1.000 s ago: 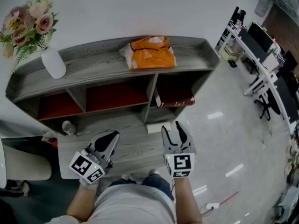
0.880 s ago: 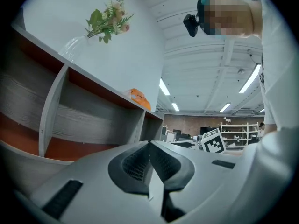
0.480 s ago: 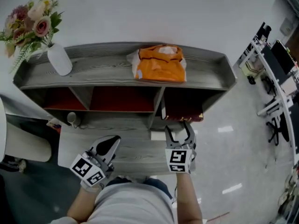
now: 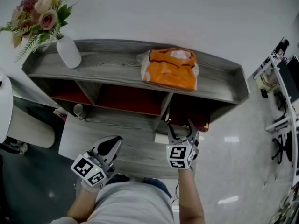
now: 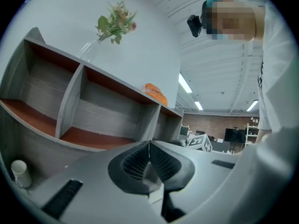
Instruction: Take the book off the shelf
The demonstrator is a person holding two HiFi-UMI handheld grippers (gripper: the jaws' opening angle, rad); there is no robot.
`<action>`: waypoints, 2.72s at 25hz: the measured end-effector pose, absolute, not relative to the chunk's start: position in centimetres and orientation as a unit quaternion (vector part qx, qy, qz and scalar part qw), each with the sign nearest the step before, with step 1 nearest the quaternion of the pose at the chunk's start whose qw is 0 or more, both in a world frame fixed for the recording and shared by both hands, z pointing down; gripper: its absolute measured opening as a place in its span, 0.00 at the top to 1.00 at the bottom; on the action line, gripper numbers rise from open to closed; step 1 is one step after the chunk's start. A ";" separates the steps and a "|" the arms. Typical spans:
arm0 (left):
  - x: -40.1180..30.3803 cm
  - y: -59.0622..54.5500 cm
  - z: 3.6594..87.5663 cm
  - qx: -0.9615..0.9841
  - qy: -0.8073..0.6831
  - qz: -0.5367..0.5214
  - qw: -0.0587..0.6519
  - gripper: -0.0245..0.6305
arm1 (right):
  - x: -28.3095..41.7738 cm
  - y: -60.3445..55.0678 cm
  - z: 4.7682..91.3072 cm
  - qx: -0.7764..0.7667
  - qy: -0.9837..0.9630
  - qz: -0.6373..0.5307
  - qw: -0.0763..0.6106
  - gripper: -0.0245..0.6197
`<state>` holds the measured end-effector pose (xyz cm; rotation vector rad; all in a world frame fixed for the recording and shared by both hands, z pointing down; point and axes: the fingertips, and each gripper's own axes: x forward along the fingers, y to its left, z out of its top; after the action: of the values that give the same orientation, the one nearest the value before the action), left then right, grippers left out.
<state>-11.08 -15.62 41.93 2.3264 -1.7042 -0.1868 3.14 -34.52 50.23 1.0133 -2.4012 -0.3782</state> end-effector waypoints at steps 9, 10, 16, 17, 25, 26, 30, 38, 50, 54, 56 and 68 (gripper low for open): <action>-11.3 -15.2 42.4 0.787 -0.598 -0.075 0.135 0.94 | 2.4 -35.6 50.9 0.368 -0.858 -0.208 0.292 0.45; -11.4 -15.1 42.5 0.786 -0.599 -0.076 0.137 0.94 | 2.3 -35.8 51.0 0.369 -0.855 -0.212 0.296 0.45; -11.9 -14.7 42.9 0.781 -0.601 -0.081 0.147 0.94 | 1.5 -36.1 51.7 0.360 -0.845 -0.238 0.315 0.44; -12.0 -14.7 43.0 0.782 -0.601 -0.080 0.147 0.94 | 1.5 -36.1 51.7 0.359 -0.846 -0.239 0.314 0.44; -11.1 -15.0 42.9 0.797 -0.579 -0.081 0.151 0.94 | 2.5 -35.2 49.3 0.372 -0.851 -0.235 0.286 0.49; -11.0 -15.1 42.9 0.800 -0.575 -0.081 0.150 0.94 | 2.7 -35.0 49.0 0.377 -0.850 -0.236 0.281 0.50; -10.5 -15.3 42.8 0.810 -0.560 -0.083 0.151 0.94 | 3.7 -34.0 47.6 0.394 -0.848 -0.239 0.264 0.54; -9.0 -15.7 42.8 0.831 -0.526 -0.089 0.155 0.94 | 6.0 -32.1 43.9 0.418 -0.855 -0.223 0.213 0.59; -5.0 -16.9 42.3 0.877 -0.449 -0.080 0.153 0.94 | 10.8 -28.5 39.3 0.463 -0.880 -0.074 0.076 0.62; -3.5 -17.1 42.1 0.891 -0.421 -0.076 0.152 0.94 | 12.7 -26.9 39.2 0.467 -0.882 -0.034 0.055 0.62; -2.7 -17.2 42.1 0.897 -0.408 -0.074 0.154 0.94 | 13.6 -26.1 39.3 0.469 -0.882 -0.011 0.040 0.63; 2.6 -16.6 42.9 0.928 -0.330 -0.056 0.164 0.94 | 18.9 -21.1 45.8 0.517 -0.842 0.154 -0.001 0.64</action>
<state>2.59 -16.62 42.94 2.6453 -0.9419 -0.1594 18.91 -21.11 45.76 1.6264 -2.6457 0.4837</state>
